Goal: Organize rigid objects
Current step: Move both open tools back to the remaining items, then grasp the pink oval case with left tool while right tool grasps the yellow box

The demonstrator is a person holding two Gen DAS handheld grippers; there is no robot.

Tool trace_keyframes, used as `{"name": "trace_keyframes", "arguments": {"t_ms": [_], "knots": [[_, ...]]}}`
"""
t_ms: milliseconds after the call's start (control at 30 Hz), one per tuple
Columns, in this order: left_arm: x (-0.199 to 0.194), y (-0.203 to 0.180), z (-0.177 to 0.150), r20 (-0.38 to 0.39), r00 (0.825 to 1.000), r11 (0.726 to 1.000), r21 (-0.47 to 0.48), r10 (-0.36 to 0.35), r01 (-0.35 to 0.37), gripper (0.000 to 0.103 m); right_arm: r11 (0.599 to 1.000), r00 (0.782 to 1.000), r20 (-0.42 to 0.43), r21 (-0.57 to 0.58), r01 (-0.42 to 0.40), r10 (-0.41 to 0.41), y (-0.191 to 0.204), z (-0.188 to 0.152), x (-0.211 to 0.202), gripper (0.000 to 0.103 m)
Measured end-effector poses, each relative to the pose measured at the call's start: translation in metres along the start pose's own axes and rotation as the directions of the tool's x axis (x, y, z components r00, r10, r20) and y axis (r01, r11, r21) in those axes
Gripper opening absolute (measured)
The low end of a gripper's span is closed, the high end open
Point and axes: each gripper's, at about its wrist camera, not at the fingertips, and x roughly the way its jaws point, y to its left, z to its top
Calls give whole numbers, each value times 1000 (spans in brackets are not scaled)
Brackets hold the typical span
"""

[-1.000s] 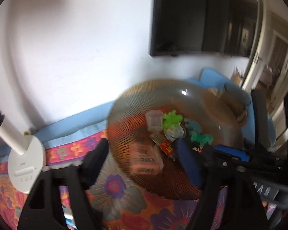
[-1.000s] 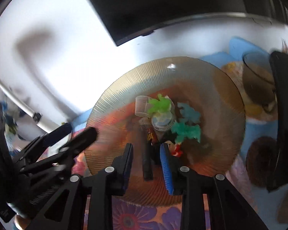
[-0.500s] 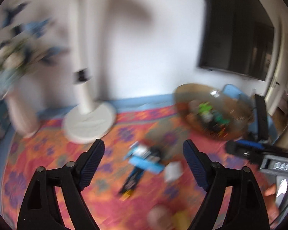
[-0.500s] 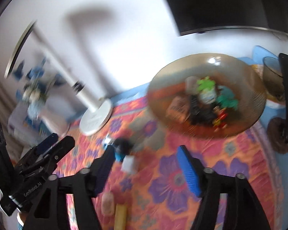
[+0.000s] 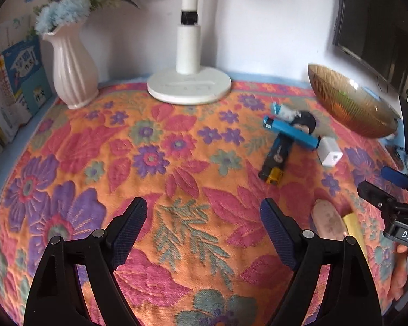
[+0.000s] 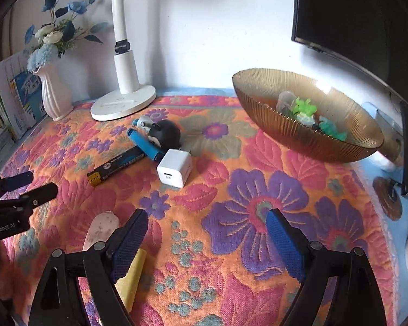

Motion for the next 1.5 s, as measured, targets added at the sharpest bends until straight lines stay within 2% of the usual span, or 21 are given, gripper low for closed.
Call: {"name": "trace_keyframes", "arguments": {"t_ms": [333,433,533,600,667,733,800,867,1000,1100,1200,1233,1267,1300,1367,1500], "knots": [[-10,-9,-8,14,1000,999,43,-11,11,84,994,998,-54,113,-9,16,-18,-4,3,88],[-13,-9,-10,19,1000,999,44,-23,22,84,986,994,-46,136,-97,104,-14,-20,-15,88],[-14,-8,-10,17,1000,999,31,-23,23,84,959,966,-69,162,-234,248,-2,-46,-29,88],[-17,-12,-11,13,999,999,34,-34,33,84,953,960,-71,160,-258,272,7,-57,-36,88],[-22,-21,-14,16,997,995,65,-73,71,84,963,964,-78,110,-245,254,23,-61,-41,88],[-28,-34,-16,26,997,992,105,-77,74,84,974,970,-91,59,-219,224,37,-62,-39,81],[-32,-47,-19,24,994,988,119,-106,102,84,990,986,-93,-5,-139,138,48,-62,-36,63],[-32,-54,-19,8,989,983,113,-147,145,84,995,994,-81,-54,-80,75,54,-63,-34,52],[-28,-73,-21,-24,983,973,136,-183,185,84,998,995,-75,-8,-61,60,32,-60,-33,36],[-22,-94,-20,-61,981,967,171,-182,190,84,996,995,-81,68,-51,56,4,-57,-28,35],[-14,-107,-17,-83,984,965,199,-155,169,84,990,990,-82,96,-103,111,-9,-55,-30,35],[-9,-110,-16,-98,985,966,203,-142,160,84,990,990,-75,86,-111,118,-9,-54,-31,37],[-6,-110,-15,-109,984,966,199,-144,163,83,990,989,-77,69,-122,127,-7,-55,-31,43],[-5,-108,-15,-115,981,966,190,-154,174,83,990,987,-81,46,-133,137,-5,-54,-31,53],[-3,-101,-17,-127,977,968,161,-172,191,83,988,984,-90,-9,-157,156,3,-52,-29,63],[-3,-92,-20,-119,981,975,145,-155,171,83,983,989,-104,-142,-119,105,21,-44,-15,63]]}}
